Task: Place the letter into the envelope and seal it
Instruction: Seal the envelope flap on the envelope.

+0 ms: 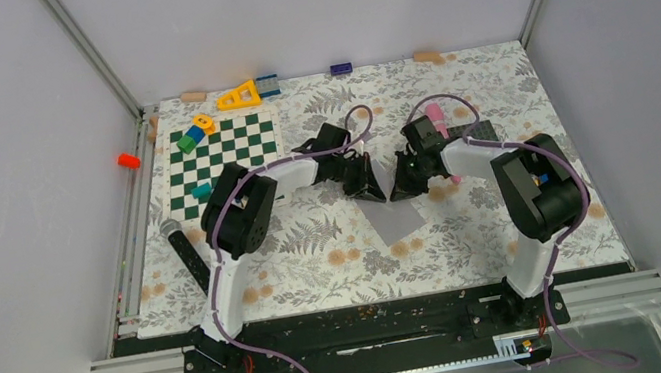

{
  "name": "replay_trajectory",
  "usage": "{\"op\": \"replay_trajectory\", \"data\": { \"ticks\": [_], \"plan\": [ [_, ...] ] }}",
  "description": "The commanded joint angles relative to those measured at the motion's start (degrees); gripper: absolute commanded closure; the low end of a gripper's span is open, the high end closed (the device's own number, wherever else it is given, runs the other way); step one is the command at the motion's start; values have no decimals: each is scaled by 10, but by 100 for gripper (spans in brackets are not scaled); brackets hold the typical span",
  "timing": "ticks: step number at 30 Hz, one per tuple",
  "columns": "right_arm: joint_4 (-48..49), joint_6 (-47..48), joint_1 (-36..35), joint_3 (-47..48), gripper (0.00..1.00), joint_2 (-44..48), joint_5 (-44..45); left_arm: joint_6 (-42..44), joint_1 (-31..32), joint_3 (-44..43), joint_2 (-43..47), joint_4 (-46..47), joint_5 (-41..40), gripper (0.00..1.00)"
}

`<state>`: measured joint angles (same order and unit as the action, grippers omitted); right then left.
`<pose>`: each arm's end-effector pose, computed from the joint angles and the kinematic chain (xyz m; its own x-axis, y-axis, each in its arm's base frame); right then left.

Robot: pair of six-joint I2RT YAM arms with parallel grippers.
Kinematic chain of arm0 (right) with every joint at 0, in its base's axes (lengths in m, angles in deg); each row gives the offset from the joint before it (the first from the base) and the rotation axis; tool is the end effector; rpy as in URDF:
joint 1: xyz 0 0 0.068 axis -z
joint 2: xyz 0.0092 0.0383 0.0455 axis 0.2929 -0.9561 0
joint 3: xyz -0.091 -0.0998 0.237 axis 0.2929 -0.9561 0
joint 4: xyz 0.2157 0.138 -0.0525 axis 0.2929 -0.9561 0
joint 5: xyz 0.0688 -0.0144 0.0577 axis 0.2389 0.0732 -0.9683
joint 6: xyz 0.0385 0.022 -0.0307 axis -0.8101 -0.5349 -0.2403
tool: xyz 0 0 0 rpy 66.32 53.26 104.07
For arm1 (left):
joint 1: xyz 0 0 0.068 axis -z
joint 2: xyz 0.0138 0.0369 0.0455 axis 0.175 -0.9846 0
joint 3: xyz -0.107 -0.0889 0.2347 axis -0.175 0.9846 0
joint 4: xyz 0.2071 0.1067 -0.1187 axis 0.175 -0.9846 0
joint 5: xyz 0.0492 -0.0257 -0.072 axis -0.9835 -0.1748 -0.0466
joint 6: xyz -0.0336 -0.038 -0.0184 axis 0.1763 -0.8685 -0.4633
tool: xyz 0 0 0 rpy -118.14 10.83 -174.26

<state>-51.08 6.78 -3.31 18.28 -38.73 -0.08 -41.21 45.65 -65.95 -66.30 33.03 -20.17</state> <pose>0.3240 0.1306 0.1449 -0.9189 0.1969 -0.3418 0.0085 0.8762 0.4819 0.3654 -0.2907 0.1166 -0.9584 0.2029 -0.2006 0.2822 0.5706 -0.7712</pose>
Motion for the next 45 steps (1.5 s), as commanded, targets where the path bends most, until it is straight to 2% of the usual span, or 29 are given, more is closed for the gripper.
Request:
{"op": "replay_trajectory", "data": {
  "ticks": [1,7,17,25,28,32,36,45],
  "plan": [
    [-43,24,-9,6,100,-21,91,11,-21,-15,4,-45,-66,100],
    [-56,34,-22,15,100,-25,110,11,-22,-38,-4,-57,-68,100],
    [-56,40,-23,15,100,-24,115,27,-25,-146,-42,-120,-73,98],
    [-56,39,-23,16,100,-25,112,-3,-27,-82,15,-37,8,100],
    [-56,39,-23,16,100,-25,110,-13,-25,-77,11,-14,32,100],
    [-56,40,-23,17,100,-26,109,-6,-23,-107,-17,-40,14,100],
    [-56,39,-23,16,100,-25,108,22,-22,-160,-52,-122,-41,100],
    [-56,38,-23,17,100,-26,105,60,-8,-173,-62,-184,-126,100]
  ]
}}
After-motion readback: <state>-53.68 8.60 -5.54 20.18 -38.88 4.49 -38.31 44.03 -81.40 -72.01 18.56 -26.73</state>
